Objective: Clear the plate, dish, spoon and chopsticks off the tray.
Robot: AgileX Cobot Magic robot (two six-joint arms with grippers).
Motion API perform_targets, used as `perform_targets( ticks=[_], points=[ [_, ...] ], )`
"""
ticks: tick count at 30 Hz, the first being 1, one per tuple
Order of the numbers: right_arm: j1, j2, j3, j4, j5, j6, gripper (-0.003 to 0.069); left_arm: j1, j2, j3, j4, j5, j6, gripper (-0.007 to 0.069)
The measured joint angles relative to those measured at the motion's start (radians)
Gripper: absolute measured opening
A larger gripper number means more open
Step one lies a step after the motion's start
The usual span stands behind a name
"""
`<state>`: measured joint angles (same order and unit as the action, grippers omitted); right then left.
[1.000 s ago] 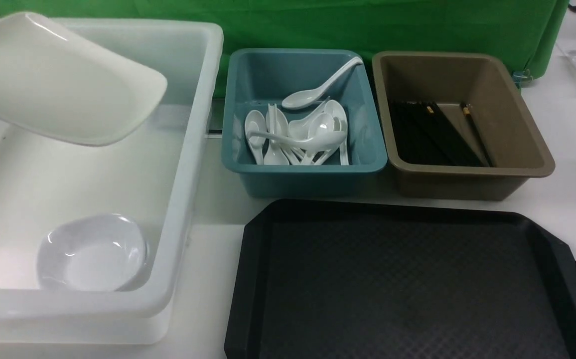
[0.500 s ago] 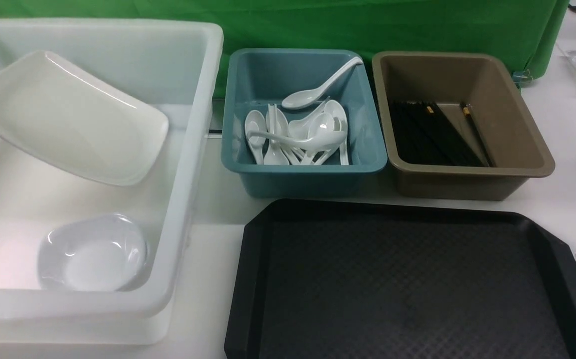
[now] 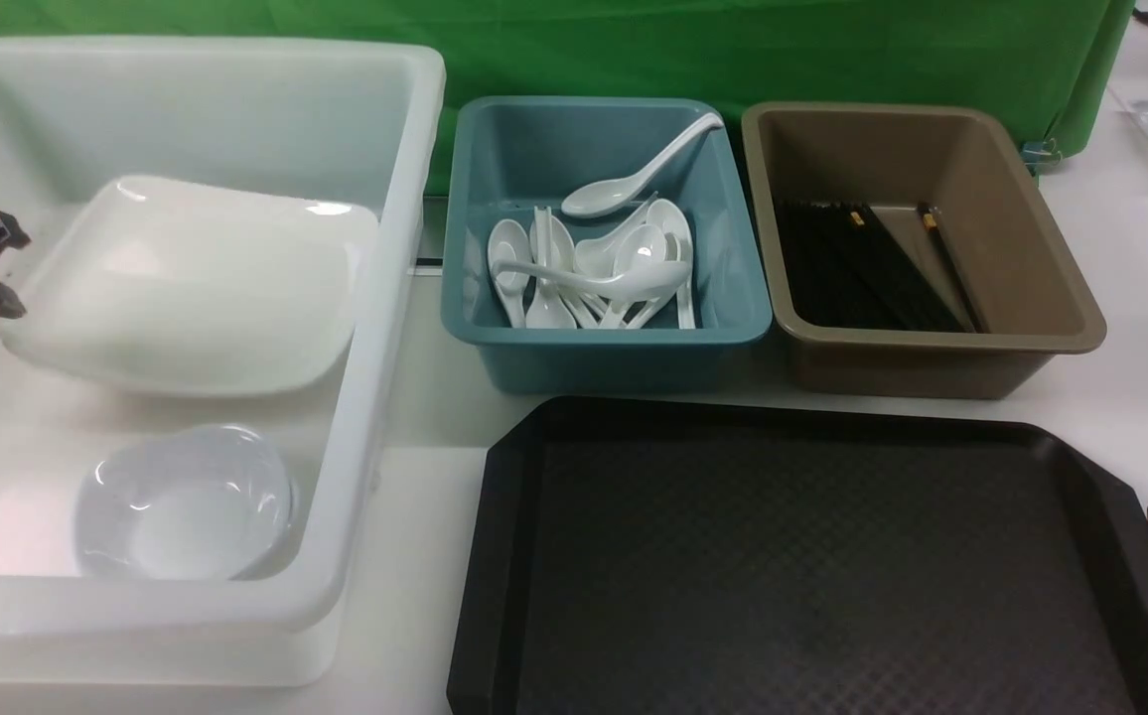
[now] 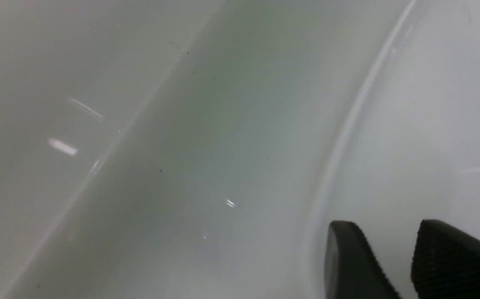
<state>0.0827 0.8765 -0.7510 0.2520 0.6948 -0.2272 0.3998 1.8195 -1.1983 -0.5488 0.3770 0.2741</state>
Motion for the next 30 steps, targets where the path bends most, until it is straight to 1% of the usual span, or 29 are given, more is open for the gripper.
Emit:
perform_targets(
  ticks=[1,2,4,6,7,9,10,11,13,15,17,18,19,21,23,24,27,28,29,30],
  points=[
    [0.000,0.000,0.000,0.001,0.000,0.000,0.0415,0.000,0.000,0.000,0.008,0.005,0.000,0.0300],
    [0.000,0.000,0.000,0.001,0.000,0.000,0.0415,0.000,0.000,0.000,0.016,0.010,0.000,0.0323],
    [0.000,0.000,0.000,0.002,0.001,0.000,0.0415,0.000,-0.001,0.000,0.046,0.032,0.000,0.0406],
    [0.000,0.000,0.000,0.002,0.004,0.000,0.0415,0.000,-0.003,0.000,0.065,0.047,0.000,0.0446],
    [0.000,0.000,-0.003,0.002,0.014,0.000,0.0415,0.000,-0.015,0.000,0.093,0.071,0.000,0.0475],
    [0.000,0.000,-0.022,0.002,0.042,-0.001,0.0412,0.000,-0.037,-0.008,0.121,0.108,0.000,0.0482],
    [0.000,0.000,-0.046,0.002,0.063,-0.003,0.0402,0.000,-0.055,-0.017,0.136,0.137,0.000,0.0474],
    [0.000,0.000,-0.080,0.002,0.084,-0.007,0.0382,0.000,-0.077,-0.031,0.140,0.169,0.007,0.0450],
    [0.000,0.000,-0.156,0.002,0.113,-0.017,0.0316,0.000,-0.123,-0.064,0.135,0.240,0.023,0.0371],
    [0.000,-0.001,-0.240,0.002,0.125,-0.030,0.0201,0.000,-0.181,-0.093,0.104,0.302,0.044,0.0238],
    [0.000,-0.011,-0.318,0.002,0.110,-0.037,0.0088,-0.003,-0.260,-0.109,0.030,0.351,0.098,0.0100],
    [0.000,-0.019,-0.328,0.002,0.102,-0.037,0.0074,-0.005,-0.277,-0.110,0.013,0.360,0.119,0.0082],
    [0.000,-0.052,-0.347,0.002,0.039,-0.037,0.0040,-0.020,-0.338,-0.112,-0.050,0.386,0.157,0.0040],
    [0.000,-0.117,-0.333,0.002,-0.058,-0.037,0.0028,-0.066,-0.431,-0.112,-0.087,0.412,0.180,0.0016],
    [0.000,-0.205,-0.289,0.002,-0.165,-0.036,0.0024,-0.123,-0.506,-0.112,-0.089,0.423,0.191,0.0006],
    [0.000,-0.285,-0.238,0.002,-0.240,-0.034,0.0023,-0.184,-0.571,-0.112,-0.069,0.428,0.191,0.0004],
    [0.000,-0.432,-0.114,0.002,-0.367,-0.034,0.0023,-0.333,-0.703,-0.112,-0.023,0.437,0.166,0.0000],
    [0.000,-0.486,-0.058,0.002,-0.407,-0.033,0.0023,-0.363,-0.730,-0.111,-0.017,0.442,0.163,0.0000],
    [0.000,-0.537,-0.001,0.002,-0.464,-0.029,0.0023,-0.419,-0.783,-0.104,-0.009,0.454,0.161,0.0000],
    [0.000,-0.585,0.045,0.002,-0.500,-0.019,0.0023,-0.454,-0.820,-0.093,-0.003,0.460,0.154,0.0000]
  ],
)
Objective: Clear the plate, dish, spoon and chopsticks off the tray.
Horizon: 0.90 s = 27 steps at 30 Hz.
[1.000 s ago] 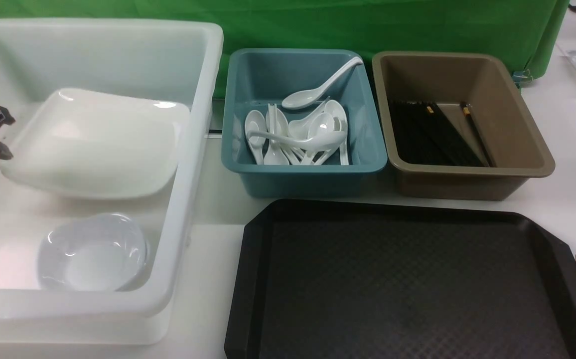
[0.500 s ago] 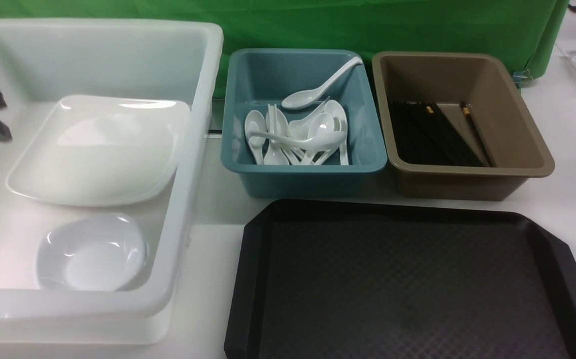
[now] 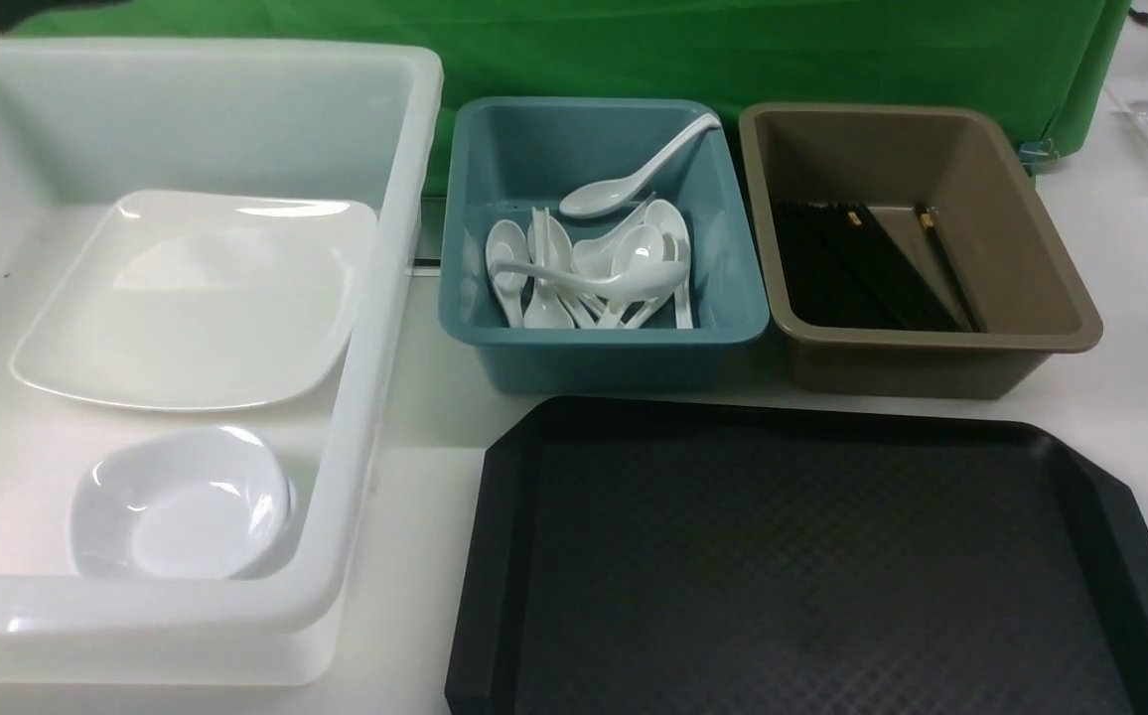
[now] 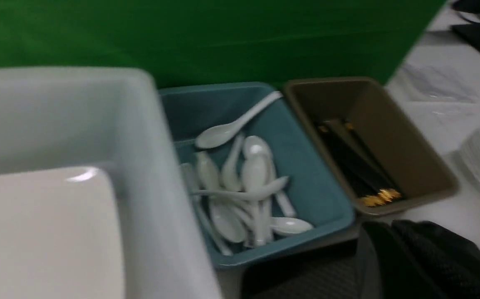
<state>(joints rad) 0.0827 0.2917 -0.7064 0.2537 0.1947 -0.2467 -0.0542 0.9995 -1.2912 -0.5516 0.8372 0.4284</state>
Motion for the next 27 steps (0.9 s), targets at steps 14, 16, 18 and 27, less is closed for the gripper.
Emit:
perform_targets(
  ticks=[14,16,18,27],
  points=[
    [0.000,-0.268,0.289,0.000,-0.330,0.057,0.0023,-0.155,-0.684,0.771,0.082,-0.382,-0.174,0.0000],
    [0.000,-0.268,0.293,0.000,-0.330,0.057,0.0027,-0.155,-0.734,0.860,0.082,-0.456,-0.174,0.0000],
    [0.000,-0.268,0.293,0.000,-0.330,0.057,0.0034,-0.155,-0.760,0.920,0.082,-0.531,-0.174,0.0005],
    [0.000,-0.268,0.293,-0.001,-0.330,0.057,0.0059,-0.155,-0.767,0.951,0.082,-0.593,-0.171,0.0010]
  ],
)
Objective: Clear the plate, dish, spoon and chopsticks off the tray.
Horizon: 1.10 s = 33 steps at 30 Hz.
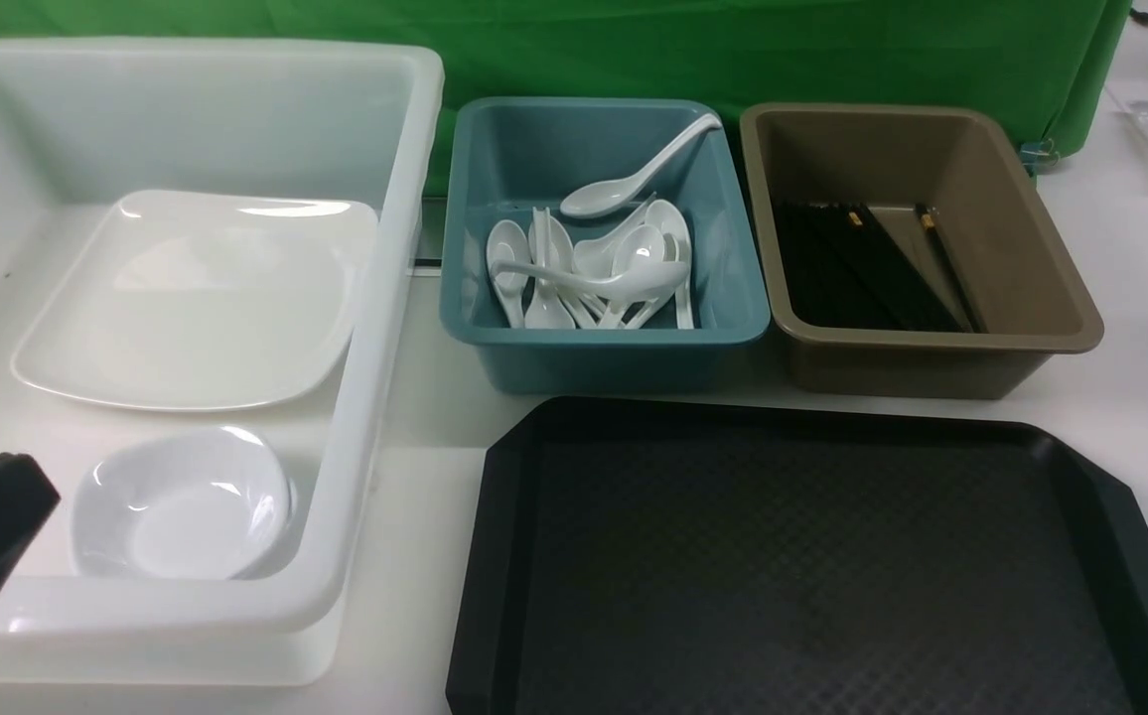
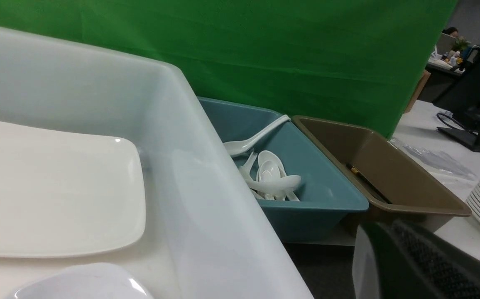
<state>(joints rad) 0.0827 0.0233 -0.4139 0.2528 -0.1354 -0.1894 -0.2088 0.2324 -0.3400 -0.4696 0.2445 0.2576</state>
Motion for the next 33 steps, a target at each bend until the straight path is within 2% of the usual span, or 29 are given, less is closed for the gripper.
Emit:
perform_targets(
  ticks=[13,18,20,22,24,29,33],
  points=[
    [0.000,0.000,0.000,0.000,-0.001,0.000,0.0087,0.000,0.000,0.000,0.058,-0.001,0.007,0.0011],
    [0.000,0.000,0.000,0.000,-0.001,0.000,0.0090,0.000,-0.006,0.013,0.161,-0.008,0.000,0.0011],
    [0.000,0.000,0.000,0.000,-0.001,0.000,0.0090,0.010,-0.028,0.038,0.271,-0.013,-0.070,0.0011],
    [0.000,0.000,0.000,0.000,-0.001,0.000,0.0090,0.027,-0.051,0.064,0.329,-0.016,-0.109,0.0011],
    [0.000,0.000,0.000,0.000,-0.001,0.000,0.0090,0.091,-0.107,0.127,0.368,-0.024,-0.146,0.0011],
    [0.000,0.000,0.000,0.000,-0.001,0.000,0.0096,0.234,-0.208,0.297,0.383,-0.063,-0.161,0.0011],
    [0.000,0.000,0.000,0.000,-0.001,0.000,0.0101,0.279,-0.230,0.345,0.406,-0.059,-0.161,0.0011]
  ],
)
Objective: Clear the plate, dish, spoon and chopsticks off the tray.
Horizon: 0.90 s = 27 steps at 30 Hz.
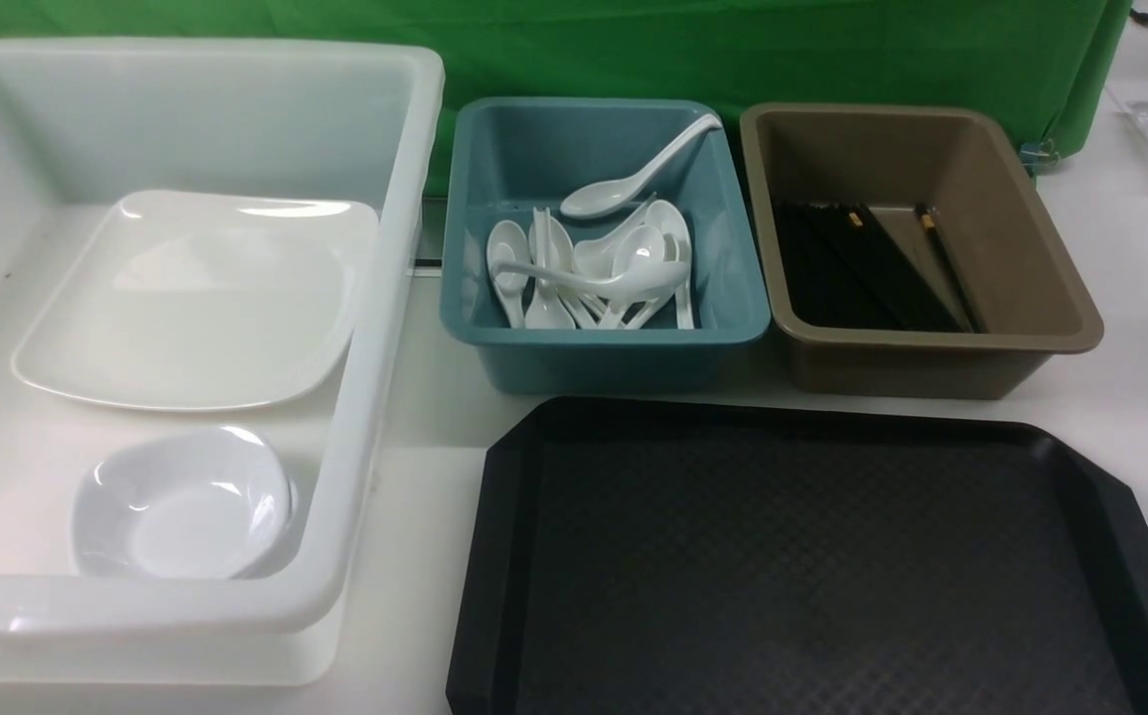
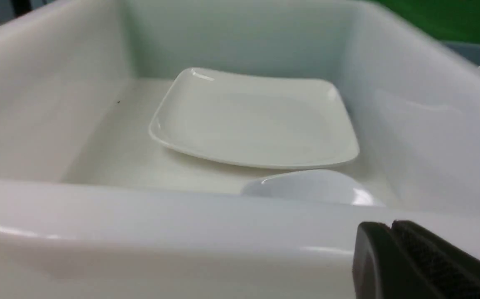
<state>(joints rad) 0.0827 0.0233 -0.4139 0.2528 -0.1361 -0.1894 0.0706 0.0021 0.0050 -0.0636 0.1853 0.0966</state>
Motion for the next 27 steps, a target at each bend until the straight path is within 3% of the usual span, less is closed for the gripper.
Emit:
perform_targets(
  ticks=[27],
  points=[
    [0.000,0.000,0.000,-0.001,0.000,0.000,0.0142,0.004,-0.001,0.002,0.015,0.038,-0.001,0.0012]
  ],
)
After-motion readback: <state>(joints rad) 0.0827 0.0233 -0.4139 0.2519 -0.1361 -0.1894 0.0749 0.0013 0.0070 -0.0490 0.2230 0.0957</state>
